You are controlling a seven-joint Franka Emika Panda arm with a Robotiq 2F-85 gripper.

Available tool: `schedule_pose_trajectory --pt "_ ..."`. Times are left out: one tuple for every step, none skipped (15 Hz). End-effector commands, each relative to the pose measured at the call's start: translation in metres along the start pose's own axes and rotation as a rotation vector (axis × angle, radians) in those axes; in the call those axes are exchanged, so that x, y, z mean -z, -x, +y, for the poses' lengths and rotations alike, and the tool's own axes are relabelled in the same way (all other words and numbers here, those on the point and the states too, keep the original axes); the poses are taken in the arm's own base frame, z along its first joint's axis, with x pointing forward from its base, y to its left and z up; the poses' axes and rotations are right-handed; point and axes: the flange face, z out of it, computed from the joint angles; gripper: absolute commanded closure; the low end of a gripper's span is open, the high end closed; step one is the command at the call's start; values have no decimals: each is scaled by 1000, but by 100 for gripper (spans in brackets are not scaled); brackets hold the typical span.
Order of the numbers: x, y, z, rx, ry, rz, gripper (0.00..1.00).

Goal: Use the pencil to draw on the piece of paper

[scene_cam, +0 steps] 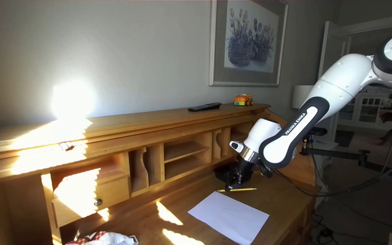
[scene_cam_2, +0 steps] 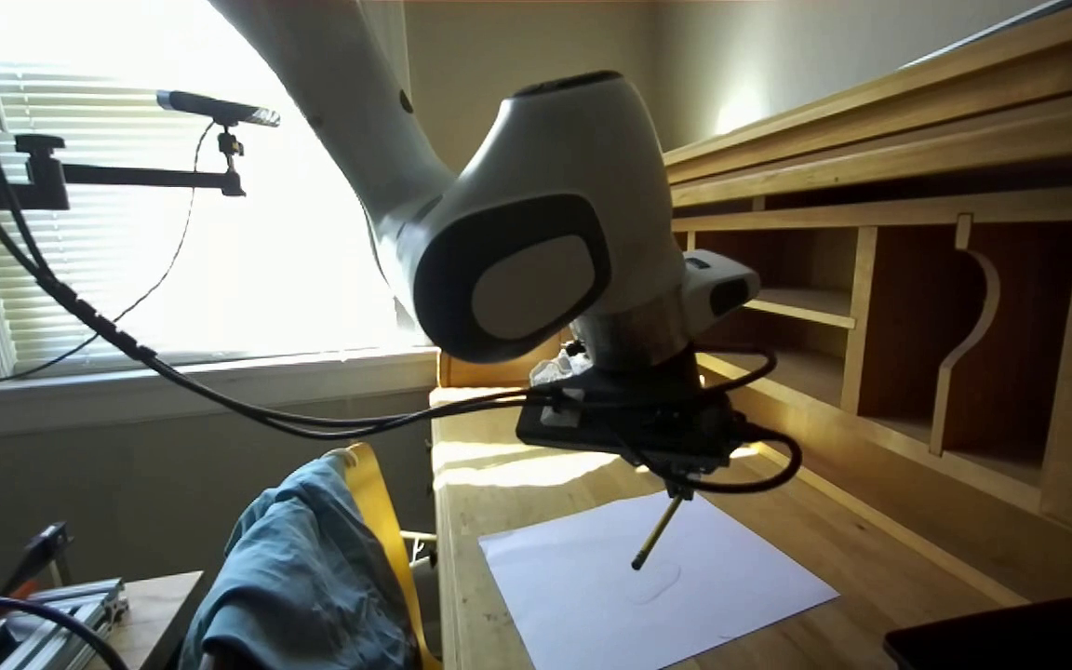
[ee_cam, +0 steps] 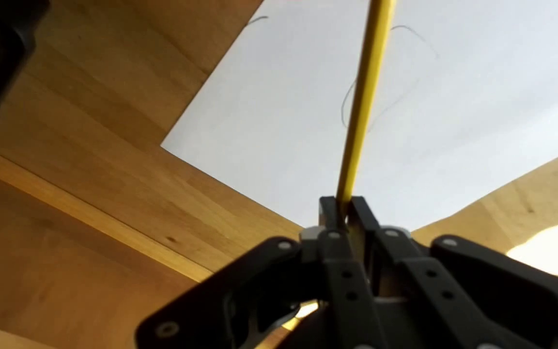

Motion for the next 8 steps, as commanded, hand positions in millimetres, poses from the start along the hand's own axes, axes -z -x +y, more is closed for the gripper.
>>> schedule_pose_trajectory --pt "9 -1 -7 182 -71 -37 98" --pt "12 -1 -7 234 -81 -48 98" --pt "14 -1 -7 282 -93 -62 98" --pt "17 1 -5 325 -102 -77 98" --pt "19 2 -3 365 -103 -87 98" --pt "22 1 -1 403 -101 -90 98" --pt "24 1 1 448 -90 -92 98" --pt "26 1 3 489 -78 -90 98"
